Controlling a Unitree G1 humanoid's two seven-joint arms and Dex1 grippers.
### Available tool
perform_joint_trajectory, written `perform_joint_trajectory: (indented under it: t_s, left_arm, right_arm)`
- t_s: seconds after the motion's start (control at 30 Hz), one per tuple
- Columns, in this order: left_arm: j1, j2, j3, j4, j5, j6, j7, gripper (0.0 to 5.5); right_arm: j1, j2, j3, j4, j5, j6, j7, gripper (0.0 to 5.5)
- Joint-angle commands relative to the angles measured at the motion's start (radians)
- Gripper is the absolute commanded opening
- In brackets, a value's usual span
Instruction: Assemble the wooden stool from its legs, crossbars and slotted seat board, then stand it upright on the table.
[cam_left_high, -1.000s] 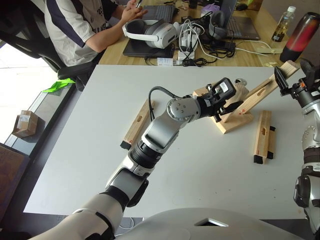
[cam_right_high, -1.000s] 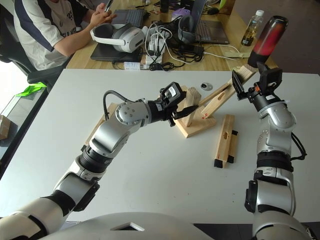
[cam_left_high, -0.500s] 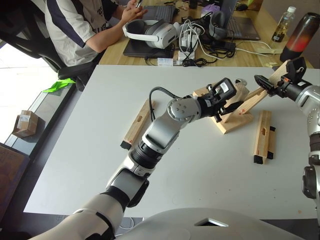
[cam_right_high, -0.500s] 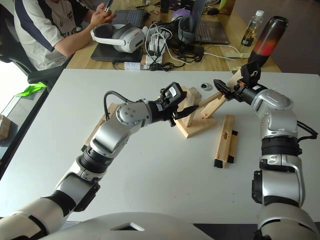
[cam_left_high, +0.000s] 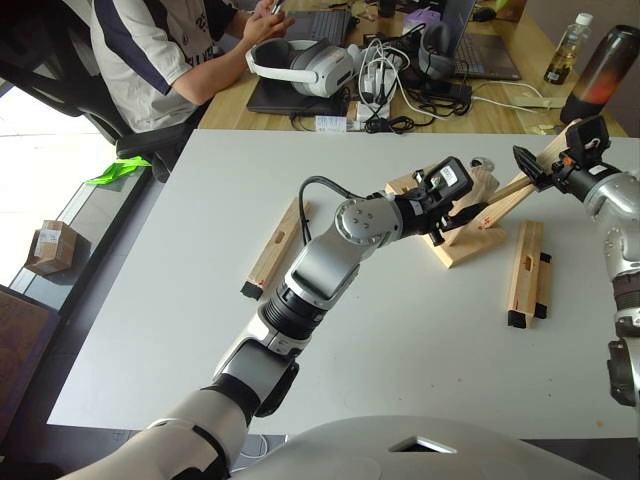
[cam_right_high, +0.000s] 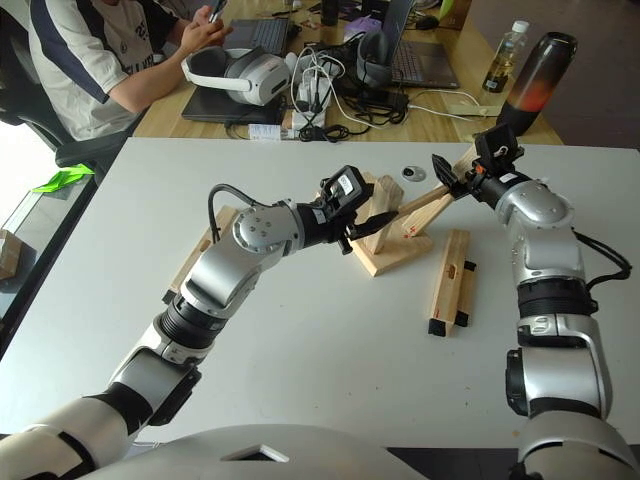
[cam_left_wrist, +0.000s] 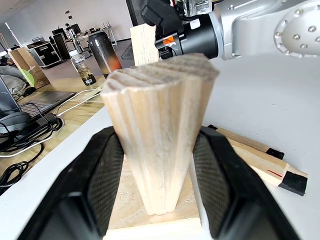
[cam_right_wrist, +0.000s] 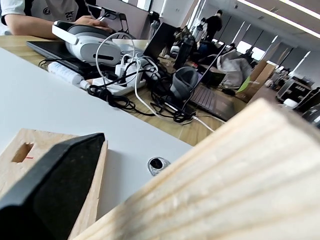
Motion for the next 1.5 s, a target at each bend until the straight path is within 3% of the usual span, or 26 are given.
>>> perform_joint_trajectory:
  t_s: [0.03, 0.17, 0.3, 0.53, 0.7, 1.07, 1.1, 1.27, 1.33, 1.5]
  left_arm:
    - [0.116, 0.096, -0.076, 0.039, 0.009, 0.148, -0.072, 2.03]
    - [0.117, 0.105, -0.055, 0.02, -0.006, 0.166, -0.072, 2.03]
    - [0.128, 0.072, 0.024, -0.008, -0.055, 0.092, -0.067, 2.03]
    - [0.154, 0.03, 0.075, -0.055, -0.089, -0.062, -0.065, 2.03]
    - [0.163, 0.023, 0.065, -0.057, -0.072, -0.142, -0.071, 2.03]
    - [0.166, 0.0, 0.043, -0.039, -0.053, -0.174, -0.063, 2.03]
    - [0.169, 0.0, 0.041, -0.044, -0.055, -0.17, -0.064, 2.39]
    - [0.182, -0.01, 0.05, -0.06, -0.059, -0.158, -0.052, 2.97]
    - [0.183, -0.022, 0.065, -0.06, -0.066, -0.158, -0.037, 3.0]
    - [0.177, -0.071, 0.103, -0.051, -0.067, -0.174, 0.026, 3.0]
  right_arm:
    - [0.32, 0.072, 0.14, 0.232, -0.216, -0.032, -0.095, 4.06]
    - [0.347, 0.092, 0.176, 0.288, -0.229, -0.083, -0.128, 4.06]
    - [0.313, 0.118, 0.048, 0.314, -0.112, -0.214, -0.177, 4.06]
    - [0.288, 0.096, -0.108, 0.057, -0.07, -0.444, -0.25, 4.06]
    - [0.249, 0.133, -0.164, -0.115, -0.14, -0.447, -0.376, 4.06]
    - [0.105, 0.177, -0.205, -0.395, -0.141, -0.276, -0.376, 4.06]
    - [0.1, 0.175, -0.205, -0.409, -0.151, -0.271, -0.375, 4.06]
    - [0.101, 0.133, -0.076, -0.51, -0.264, -0.25, -0.239, 4.06]
    - [0.14, 0.132, -0.014, -0.539, -0.265, -0.148, -0.154, 3.7]
    - [0.307, 0.139, -0.004, -0.51, -0.071, 0.425, 0.033, 2.9]
